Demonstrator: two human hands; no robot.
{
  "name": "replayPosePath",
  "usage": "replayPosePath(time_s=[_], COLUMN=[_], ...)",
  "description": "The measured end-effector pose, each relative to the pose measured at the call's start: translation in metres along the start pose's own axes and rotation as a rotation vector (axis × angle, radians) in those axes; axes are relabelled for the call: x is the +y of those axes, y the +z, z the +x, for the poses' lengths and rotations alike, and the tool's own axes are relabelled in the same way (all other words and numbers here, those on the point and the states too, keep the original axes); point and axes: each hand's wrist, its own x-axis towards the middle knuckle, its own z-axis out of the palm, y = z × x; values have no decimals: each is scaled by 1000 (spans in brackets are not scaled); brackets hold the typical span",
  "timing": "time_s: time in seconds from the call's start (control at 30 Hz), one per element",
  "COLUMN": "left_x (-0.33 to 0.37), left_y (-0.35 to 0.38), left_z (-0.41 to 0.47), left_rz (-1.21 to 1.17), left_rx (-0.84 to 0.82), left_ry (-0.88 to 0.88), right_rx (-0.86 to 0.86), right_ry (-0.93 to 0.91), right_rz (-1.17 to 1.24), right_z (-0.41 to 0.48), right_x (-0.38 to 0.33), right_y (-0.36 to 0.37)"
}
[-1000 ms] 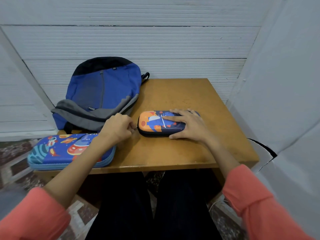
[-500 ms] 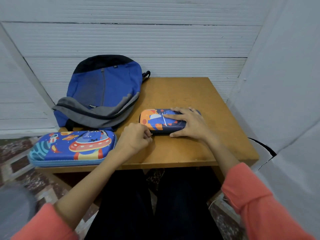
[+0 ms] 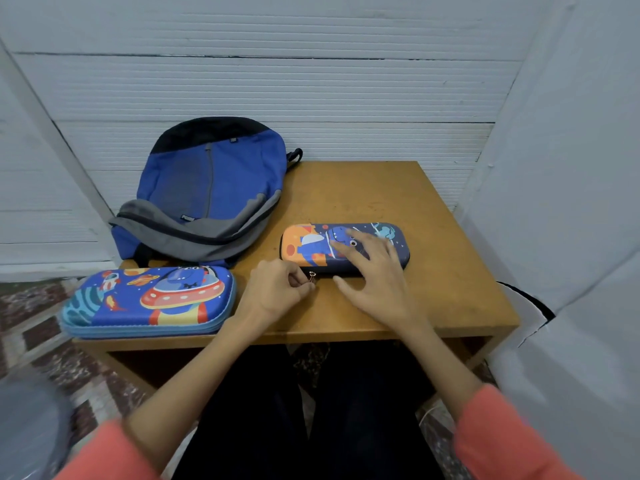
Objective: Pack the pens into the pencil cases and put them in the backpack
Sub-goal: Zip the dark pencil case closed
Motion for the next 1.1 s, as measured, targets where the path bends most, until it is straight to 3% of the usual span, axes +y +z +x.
replayPosePath(time_s=[0.07,0.1,0.2,0.3,0.43,0.63,0.77,0.83,1.1], left_x=[-4,-5,-7,-7,-10,-25,-21,-16,-4], left_y=[3,5,8,10,12,-1,-17,-16,23], left_z=[-2,-3,-7,-8,-8,-1,10,22,59], left_rz=[-12,-18,-46,-62,-61,-90,-70,-36,125], left_rx=[50,78,107,91,86,-86,273,350,76], left_ry=[-15,-19,-10,6,42,139,140,134,129], right_rx=[204,192,-42,-151,-358,-374,-333,-301,-286], right_ry=[21,101,421,569,630,654,649,646,575], right_rz=[121,187,339,485,391,380,231,204,156], right_z=[-16,-21,-18,-2,10,12,8,6,2], right_x=[-16,-25,-38,-40,-48,-48,-55,-58,-55], right_y=[11,14,20,17,16,16,21,22,24])
